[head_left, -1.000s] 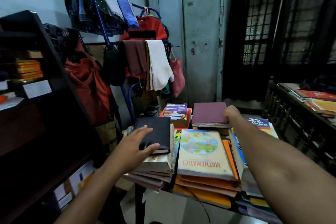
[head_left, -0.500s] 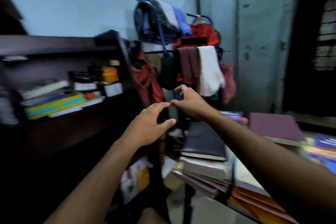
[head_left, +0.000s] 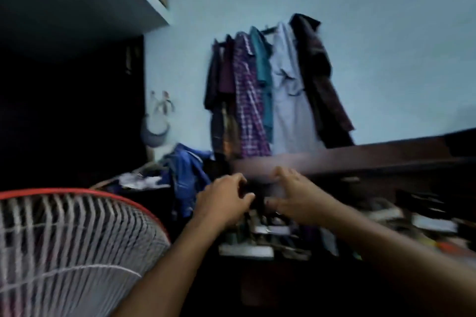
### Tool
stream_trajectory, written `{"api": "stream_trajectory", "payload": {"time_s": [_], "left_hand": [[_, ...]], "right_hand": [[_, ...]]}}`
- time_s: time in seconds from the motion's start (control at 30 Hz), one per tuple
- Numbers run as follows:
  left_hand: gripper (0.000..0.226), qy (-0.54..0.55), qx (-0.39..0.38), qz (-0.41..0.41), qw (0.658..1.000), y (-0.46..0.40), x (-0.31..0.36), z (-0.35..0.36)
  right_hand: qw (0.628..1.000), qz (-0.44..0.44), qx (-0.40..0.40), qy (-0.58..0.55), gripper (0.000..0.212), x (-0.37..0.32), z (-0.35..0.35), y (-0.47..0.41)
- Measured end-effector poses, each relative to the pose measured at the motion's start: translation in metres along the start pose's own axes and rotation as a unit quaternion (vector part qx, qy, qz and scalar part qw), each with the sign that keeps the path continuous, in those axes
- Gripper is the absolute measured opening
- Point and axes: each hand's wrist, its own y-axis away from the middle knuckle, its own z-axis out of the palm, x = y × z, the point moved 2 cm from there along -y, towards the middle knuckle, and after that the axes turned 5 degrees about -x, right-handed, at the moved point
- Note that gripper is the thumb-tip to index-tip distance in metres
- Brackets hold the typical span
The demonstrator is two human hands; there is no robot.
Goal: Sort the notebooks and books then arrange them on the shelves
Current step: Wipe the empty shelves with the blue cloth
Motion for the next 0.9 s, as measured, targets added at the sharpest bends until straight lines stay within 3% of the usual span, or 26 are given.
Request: {"api": "stream_trajectory", "payload": {"time_s": [0.2, 0.33, 0.43, 0.5, 0.57, 0.7, 0.8, 0.9], "left_hand": [[0.036, -0.191, 0.061, -0.079, 0.976, -0.07, -0.028, -0.06], [0.066, -0.243, -0.085, -0.106, 0.961, -0.121, -0.07, -0.085], [0.097, -0.274, -0.207, -0.143, 0.928, -0.145, -0.104, -0.099], [0.101, -0.277, -0.282, -0.157, 0.905, -0.151, -0.115, -0.096], [0.09, -0.331, -0.3, -0.141, 0.883, -0.154, -0.118, -0.087], [0.042, -0.409, -0.168, -0.004, 0.897, -0.157, -0.09, -0.095], [0.036, -0.358, -0.135, 0.051, 0.923, -0.155, -0.056, -0.101], [0.026, -0.217, -0.208, 0.083, 0.95, -0.154, -0.021, -0.091]], "right_hand": [[0.992, -0.017, -0.044, -0.115, 0.061, -0.039, 0.049, -0.09], [0.98, -0.011, -0.066, -0.189, 0.076, -0.07, 0.074, -0.122], [0.974, -0.019, -0.069, -0.215, 0.081, -0.088, 0.092, -0.135], [0.973, -0.015, -0.091, -0.212, 0.093, -0.096, 0.105, -0.14], [0.97, -0.007, -0.109, -0.216, 0.105, -0.102, 0.117, -0.146], [0.968, -0.012, -0.063, -0.242, 0.107, -0.105, 0.121, -0.149], [0.945, -0.023, -0.01, -0.325, 0.108, -0.094, 0.103, -0.148], [0.867, -0.019, 0.091, -0.489, 0.094, -0.066, 0.074, -0.137]]}}
